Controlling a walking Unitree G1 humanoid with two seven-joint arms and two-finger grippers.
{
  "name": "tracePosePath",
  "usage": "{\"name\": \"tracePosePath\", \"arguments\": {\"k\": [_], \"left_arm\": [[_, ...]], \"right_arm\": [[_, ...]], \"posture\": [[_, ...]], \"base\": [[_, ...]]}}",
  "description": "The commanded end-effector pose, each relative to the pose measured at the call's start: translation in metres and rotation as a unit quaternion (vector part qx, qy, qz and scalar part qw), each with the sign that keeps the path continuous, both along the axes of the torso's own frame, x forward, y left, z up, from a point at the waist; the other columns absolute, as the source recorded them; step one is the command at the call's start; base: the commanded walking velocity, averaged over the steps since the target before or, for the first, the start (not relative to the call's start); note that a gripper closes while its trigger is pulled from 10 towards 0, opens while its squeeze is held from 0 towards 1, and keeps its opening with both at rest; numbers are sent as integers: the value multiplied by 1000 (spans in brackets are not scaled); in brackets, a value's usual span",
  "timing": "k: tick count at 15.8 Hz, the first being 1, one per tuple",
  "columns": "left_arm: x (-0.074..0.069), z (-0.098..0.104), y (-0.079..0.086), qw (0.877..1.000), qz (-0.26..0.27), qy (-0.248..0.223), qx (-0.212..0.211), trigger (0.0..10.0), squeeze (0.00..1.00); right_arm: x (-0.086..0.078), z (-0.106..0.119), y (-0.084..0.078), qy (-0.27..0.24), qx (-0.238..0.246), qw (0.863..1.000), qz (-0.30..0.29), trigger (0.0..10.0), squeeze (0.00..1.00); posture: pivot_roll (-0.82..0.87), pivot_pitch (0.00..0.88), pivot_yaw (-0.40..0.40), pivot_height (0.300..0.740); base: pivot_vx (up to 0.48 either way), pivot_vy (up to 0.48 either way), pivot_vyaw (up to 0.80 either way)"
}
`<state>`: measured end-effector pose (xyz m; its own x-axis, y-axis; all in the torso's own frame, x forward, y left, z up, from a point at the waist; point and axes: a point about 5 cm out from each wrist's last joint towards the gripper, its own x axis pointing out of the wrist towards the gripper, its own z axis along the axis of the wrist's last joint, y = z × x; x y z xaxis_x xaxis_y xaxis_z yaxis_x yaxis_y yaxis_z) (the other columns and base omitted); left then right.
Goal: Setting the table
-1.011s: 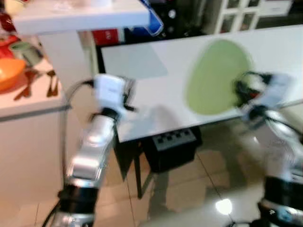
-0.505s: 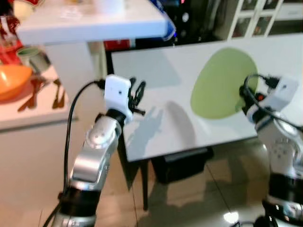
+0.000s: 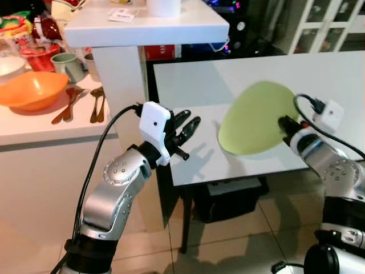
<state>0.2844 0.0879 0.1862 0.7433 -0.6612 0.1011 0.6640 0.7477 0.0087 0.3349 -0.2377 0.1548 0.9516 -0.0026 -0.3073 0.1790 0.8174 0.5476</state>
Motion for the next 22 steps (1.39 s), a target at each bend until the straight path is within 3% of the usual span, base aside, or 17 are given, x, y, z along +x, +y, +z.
{"name": "tracePosePath", "arguments": {"k": [1, 4, 7, 8, 15, 19, 20, 21, 22], "left_arm": [[-1, 3, -3, 1000, -18, 1, 0, 10000, 0], [-1, 5, -1, 1000, -21, 5, -5, 10000, 0], [-3, 6, -2, 999, -29, 14, -17, 10000, 0], [-5, 5, -5, 999, -44, 23, -18, 10000, 0], [-11, 10, -9, 996, -75, 33, -17, 10000, 0], [-18, 9, -11, 995, -93, 44, -10, 10000, 0], [-19, 8, -13, 994, -97, 47, -8, 10000, 0], [-21, 8, -14, 994, -102, 49, -8, 10000, 0], [-21, 8, -15, 993, -105, 51, -7, 10000, 0]], "right_arm": [[3, 8, -4, -11, 22, 1000, -4, 10000, 0], [2, -4, -27, 12, 62, 997, -45, 10000, 0], [7, -2, -41, -14, 104, 993, -60, 10000, 0], [14, -2, -46, -26, 138, 988, -67, 10000, 0], [30, -16, -43, -17, 182, 977, -110, 10000, 0], [30, -21, -50, -6, 148, 981, -129, 10000, 0], [29, -21, -51, -7, 141, 982, -127, 10000, 290], [29, -21, -52, -5, 130, 984, -123, 10000, 929], [29, -21, -53, -3, 121, 985, -120, 10000, 1000]], "posture": [[-43, 0, 25, 740], [-41, 10, 21, 740], [-46, 19, 30, 740], [-43, 26, 32, 740], [-1, 84, 24, 740], [-1, 110, 28, 740], [-1, 113, 31, 740], [-1, 115, 31, 740], [-1, 114, 30, 740]], "base": [[0, 0, 0], [0, 0, 0], [0, 0, 0], [0, 0, 0], [0, 0, 0], [0, 0, 0], [0, 0, 0], [0, 0, 0], [0, 0, 0]]}}
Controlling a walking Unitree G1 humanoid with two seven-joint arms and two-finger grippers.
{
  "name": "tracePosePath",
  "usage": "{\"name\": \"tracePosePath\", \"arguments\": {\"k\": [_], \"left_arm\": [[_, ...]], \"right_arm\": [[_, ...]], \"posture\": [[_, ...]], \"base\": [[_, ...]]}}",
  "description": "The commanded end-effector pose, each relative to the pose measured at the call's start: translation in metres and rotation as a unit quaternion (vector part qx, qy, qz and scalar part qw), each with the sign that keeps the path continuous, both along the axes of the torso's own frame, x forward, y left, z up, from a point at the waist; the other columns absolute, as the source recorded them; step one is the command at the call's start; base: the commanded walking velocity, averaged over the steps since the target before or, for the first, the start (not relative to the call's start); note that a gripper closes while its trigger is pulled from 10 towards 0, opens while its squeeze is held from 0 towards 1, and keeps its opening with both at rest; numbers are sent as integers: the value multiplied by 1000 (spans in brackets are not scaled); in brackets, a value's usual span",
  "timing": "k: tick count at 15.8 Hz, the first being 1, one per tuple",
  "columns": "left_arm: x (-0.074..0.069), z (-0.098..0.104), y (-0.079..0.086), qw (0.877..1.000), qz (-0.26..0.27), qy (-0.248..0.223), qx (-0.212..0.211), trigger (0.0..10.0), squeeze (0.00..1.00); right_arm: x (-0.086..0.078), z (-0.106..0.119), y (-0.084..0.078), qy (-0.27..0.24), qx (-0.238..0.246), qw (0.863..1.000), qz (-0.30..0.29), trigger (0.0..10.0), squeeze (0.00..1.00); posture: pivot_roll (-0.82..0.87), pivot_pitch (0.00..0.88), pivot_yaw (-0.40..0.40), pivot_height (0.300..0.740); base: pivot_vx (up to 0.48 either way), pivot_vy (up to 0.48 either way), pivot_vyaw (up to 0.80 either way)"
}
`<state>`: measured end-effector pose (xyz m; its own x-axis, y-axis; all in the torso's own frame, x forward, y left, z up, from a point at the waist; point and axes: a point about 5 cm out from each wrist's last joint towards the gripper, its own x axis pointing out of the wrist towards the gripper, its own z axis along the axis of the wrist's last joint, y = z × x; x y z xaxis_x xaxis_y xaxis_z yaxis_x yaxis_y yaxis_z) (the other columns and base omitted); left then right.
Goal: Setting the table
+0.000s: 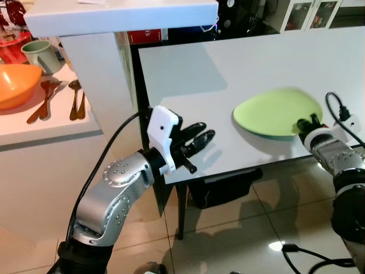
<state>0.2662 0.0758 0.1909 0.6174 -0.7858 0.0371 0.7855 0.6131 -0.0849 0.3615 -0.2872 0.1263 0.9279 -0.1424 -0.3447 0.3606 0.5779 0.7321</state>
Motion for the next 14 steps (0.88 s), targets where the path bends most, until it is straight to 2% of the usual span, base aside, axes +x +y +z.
{"name": "tracePosePath", "arguments": {"k": [1, 3, 6, 9, 12, 14], "left_arm": [[-4, 4, -3, 1000, -16, -4, 1, 10000, 0], [-5, 4, -4, 1000, -18, -3, 1, 10000, 0], [-4, 4, -3, 1000, -14, -3, 2, 10000, 0], [-1, 4, -2, 1000, -7, -5, 3, 10000, 0], [1, 4, 1, 1000, 5, -5, 1, 10000, 0], [2, 3, 2, 1000, 10, -4, 2, 10000, 0]], "right_arm": [[3, 8, -4, -10, -20, 1000, 1, 10000, 1000], [2, 8, -5, -6, -29, 1000, 2, 10000, 1000], [3, 8, -6, 20, -103, 994, 24, 10000, 1000], [4, 6, -2, 46, -190, 979, 60, 10000, 1000], [4, 0, 3, 67, -233, 967, 73, 10000, 1000], [3, -3, 5, 80, -275, 954, 84, 10000, 1000]], "posture": [[-2, 115, 31, 740], [-2, 114, 28, 740], [-1, 113, 25, 740], [2, 106, 20, 740], [8, 106, 19, 740], [8, 106, 19, 740]], "base": [[0, 0, 0], [0, 0, 0], [0, 0, 0], [0, 0, 0], [0, 0, 0], [0, 0, 0]]}}
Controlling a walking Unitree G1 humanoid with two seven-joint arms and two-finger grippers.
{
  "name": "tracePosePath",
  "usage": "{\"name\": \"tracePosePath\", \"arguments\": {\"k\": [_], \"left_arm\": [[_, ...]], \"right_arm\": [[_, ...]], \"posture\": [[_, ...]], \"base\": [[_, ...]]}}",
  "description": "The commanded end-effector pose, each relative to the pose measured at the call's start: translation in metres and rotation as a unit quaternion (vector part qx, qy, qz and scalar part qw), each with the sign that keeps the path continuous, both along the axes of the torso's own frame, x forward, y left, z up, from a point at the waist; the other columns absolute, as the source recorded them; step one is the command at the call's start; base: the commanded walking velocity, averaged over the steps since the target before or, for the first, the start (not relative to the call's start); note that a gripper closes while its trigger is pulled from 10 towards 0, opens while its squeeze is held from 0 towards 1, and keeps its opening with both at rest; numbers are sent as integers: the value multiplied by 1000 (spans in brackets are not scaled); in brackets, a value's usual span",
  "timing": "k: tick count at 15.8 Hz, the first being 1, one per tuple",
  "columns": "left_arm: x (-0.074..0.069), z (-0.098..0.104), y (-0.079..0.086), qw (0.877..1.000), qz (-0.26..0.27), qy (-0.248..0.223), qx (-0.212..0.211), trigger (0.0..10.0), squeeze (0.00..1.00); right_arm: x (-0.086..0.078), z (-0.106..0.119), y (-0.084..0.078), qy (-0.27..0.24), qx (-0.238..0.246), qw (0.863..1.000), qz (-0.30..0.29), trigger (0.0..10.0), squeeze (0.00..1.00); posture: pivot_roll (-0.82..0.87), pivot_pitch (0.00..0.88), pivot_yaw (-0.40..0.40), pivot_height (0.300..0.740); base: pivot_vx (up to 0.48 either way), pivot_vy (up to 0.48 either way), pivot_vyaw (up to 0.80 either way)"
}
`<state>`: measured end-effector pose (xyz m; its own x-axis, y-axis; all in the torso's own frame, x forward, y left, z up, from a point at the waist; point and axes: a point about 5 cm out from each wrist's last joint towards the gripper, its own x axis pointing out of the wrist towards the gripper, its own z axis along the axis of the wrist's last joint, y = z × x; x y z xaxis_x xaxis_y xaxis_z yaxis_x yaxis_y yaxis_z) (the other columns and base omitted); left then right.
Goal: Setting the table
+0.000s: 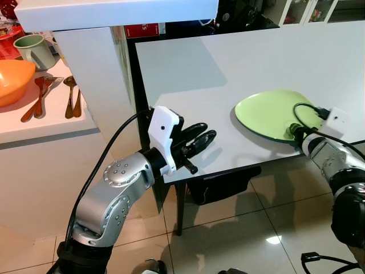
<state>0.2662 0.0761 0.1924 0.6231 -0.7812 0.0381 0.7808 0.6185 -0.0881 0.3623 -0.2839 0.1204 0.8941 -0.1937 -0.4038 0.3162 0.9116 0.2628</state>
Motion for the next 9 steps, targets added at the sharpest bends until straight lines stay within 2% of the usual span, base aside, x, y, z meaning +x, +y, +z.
{"name": "tracePosePath", "arguments": {"k": [1, 2, 3, 5, 6, 7, 8, 9], "left_arm": [[3, 1, 3, 1000, 12, -4, 3, 10000, 0], [4, 1, 4, 1000, 16, -3, 2, 10000, 0], [4, 1, 4, 1000, 17, -2, 2, 10000, 0], [5, 1, 5, 1000, 20, -2, 4, 10000, 0], [6, 1, 5, 1000, 21, -3, 4, 10000, 0], [6, 2, 6, 1000, 23, -3, 4, 10000, 0], [7, 2, 6, 1000, 25, -3, 5, 10000, 0], [8, 1, 7, 1000, 26, -3, 5, 10000, 0]], "right_arm": [[2, 2, 2, 0, -24, 1000, 0, 10000, 898], [2, 2, 1, -2, -34, 999, -6, 10000, 286], [2, 1, 2, -3, -39, 999, -7, 10000, 0], [2, 0, 3, 5, -85, 996, 3, 10000, 0], [2, 1, 2, 9, -111, 994, 8, 10000, 294], [3, 2, 2, 8, -114, 993, 10, 10000, 616], [3, 3, 2, 6, -97, 995, 1, 10000, 1000], [4, 4, 3, 5, -100, 995, 3, 10000, 1000]], "posture": [[18, 111, 25, 740], [20, 114, 31, 740], [21, 115, 32, 740], [32, 117, 34, 740], [34, 117, 34, 740], [35, 117, 36, 740], [36, 118, 37, 740], [36, 119, 38, 740]], "base": [[0, 0, 0], [0, 0, 0], [0, 0, 0], [0, 0, 0], [0, 0, 0], [0, 0, 0], [0, 0, 0], [0, 0, 0]]}}
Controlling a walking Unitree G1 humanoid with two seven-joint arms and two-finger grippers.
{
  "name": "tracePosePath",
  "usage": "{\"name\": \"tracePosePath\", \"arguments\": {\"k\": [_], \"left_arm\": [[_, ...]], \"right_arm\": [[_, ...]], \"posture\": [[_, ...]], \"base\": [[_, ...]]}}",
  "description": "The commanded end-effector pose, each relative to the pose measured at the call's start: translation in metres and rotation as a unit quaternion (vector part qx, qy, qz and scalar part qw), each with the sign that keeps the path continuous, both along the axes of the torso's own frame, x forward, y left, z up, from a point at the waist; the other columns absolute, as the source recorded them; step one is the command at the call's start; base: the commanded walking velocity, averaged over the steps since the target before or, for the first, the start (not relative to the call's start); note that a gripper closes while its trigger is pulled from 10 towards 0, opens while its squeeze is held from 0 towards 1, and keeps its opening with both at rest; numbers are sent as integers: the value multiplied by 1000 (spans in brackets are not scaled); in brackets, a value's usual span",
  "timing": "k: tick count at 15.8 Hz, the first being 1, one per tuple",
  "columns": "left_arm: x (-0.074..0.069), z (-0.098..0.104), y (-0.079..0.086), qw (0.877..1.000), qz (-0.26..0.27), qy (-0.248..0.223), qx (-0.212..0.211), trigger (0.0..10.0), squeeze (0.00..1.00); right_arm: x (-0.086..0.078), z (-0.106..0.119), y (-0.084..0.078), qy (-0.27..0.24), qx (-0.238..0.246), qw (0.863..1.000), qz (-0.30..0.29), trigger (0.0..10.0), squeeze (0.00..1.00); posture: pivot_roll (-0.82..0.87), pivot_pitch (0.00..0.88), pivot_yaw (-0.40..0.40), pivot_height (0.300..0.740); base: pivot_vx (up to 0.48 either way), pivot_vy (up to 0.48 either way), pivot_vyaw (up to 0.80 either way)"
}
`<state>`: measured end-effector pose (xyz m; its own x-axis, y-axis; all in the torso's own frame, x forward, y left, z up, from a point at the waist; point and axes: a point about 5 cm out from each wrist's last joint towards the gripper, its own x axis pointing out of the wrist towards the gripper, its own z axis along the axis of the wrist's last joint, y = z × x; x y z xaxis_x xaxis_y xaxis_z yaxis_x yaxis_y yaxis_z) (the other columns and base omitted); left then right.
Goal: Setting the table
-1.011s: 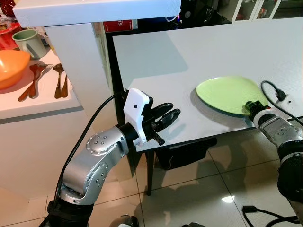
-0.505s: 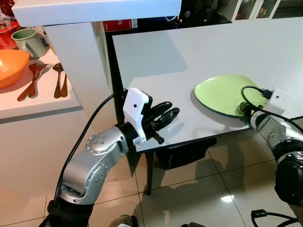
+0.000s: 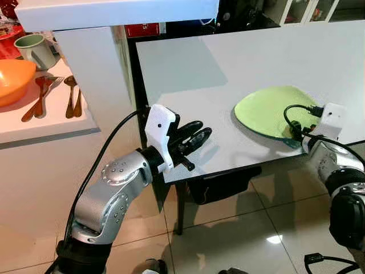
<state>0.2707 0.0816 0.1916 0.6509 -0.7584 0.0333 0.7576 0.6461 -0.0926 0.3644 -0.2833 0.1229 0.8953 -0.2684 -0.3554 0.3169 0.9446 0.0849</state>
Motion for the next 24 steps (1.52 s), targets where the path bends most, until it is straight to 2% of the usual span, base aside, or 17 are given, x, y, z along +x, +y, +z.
{"name": "tracePosePath", "arguments": {"k": [1, 7, 10, 11, 12, 13, 15, 16, 17, 18, 20, 21, 22, 23, 24], "left_arm": [[3, 2, 3, 1000, 8, -5, 4, 10000, 0], [5, 1, 5, 1000, 13, -3, 5, 10000, 0], [6, 1, 5, 1000, 17, -4, 4, 10000, 0], [7, 1, 5, 1000, 23, -7, 2, 10000, 0], [8, 2, 5, 999, 31, -9, 0, 10000, 0], [9, 2, 6, 999, 36, -9, -2, 10000, 0], [9, 0, 5, 999, 41, -10, 1, 10000, 0], [9, -2, 4, 999, 47, -14, 6, 10000, 0], [11, 1, 6, 995, 93, -33, 18, 10000, 0], [12, 2, 7, 993, 109, -39, 21, 10000, 0], [6, 12, 19, 981, 173, -86, 31, 10000, 0], [-4, 17, 29, 970, 208, -114, 48, 10000, 0], [-20, 18, 41, 960, 239, -129, 72, 10000, 0], [-25, 19, 44, 957, 248, -131, 77, 10000, 0], [-33, 18, 49, 952, 261, -134, 83, 10000, 0]], "right_arm": [[3, 2, 4, 8, -6, 1000, 7, 10000, 1000], [6, 2, 12, 9, 13, 1000, 8, 10000, 1000], [11, 16, 8, -33, 2, 999, -24, 10000, 973], [13, 27, 5, -64, -25, 997, -28, 10000, 0], [15, 35, 5, -96, -34, 995, -17, 10000, 0], [15, 36, 4, -107, -20, 994, -19, 10000, 0], [13, 32, 4, -103, -45, 993, -17, 10000, 0], [11, 29, 3, -108, -37, 993, -25, 10000, 0], [12, 36, 5, -156, -33, 987, -26, 10000, 0], [13, 40, 7, -174, -28, 984, -23, 10000, 0], [14, 55, 21, -260, -5, 965, 12, 10000, 0], [6, 63, 36, -310, -3, 950, 48, 10000, 0], [-25, 66, 57, -330, -2, 940, 84, 10000, 0], [-37, 68, 65, -332, 1, 938, 98, 10000, 0], [-58, 66, 82, -318, -7, 938, 139, 10000, 0]], "posture": [[36, 120, 42, 740], [44, 124, 40, 740], [43, 120, 36, 740], [43, 117, 33, 740], [42, 112, 30, 740], [41, 110, 30, 740], [29, 92, 29, 740], [26, 85, 25, 740], [29, 69, 11, 740], [29, 69, 11, 740], [26, 39, 5, 740], [21, 24, 5, 740], [16, 14, 7, 740], [16, 14, 7, 740], [9, 2, 3, 740]], "base": [[0, 0, 0], [0, 0, 0], [0, 0, 0], [0, 0, 0], [0, 0, 0], [0, 0, 0], [0, 0, 0], [0, 0, 0], [0, 0, 0], [0, 0, 0], [0, 0, 0], [0, 0, 0], [0, 0, 0], [0, 0, 0], [0, 0, 0]]}}
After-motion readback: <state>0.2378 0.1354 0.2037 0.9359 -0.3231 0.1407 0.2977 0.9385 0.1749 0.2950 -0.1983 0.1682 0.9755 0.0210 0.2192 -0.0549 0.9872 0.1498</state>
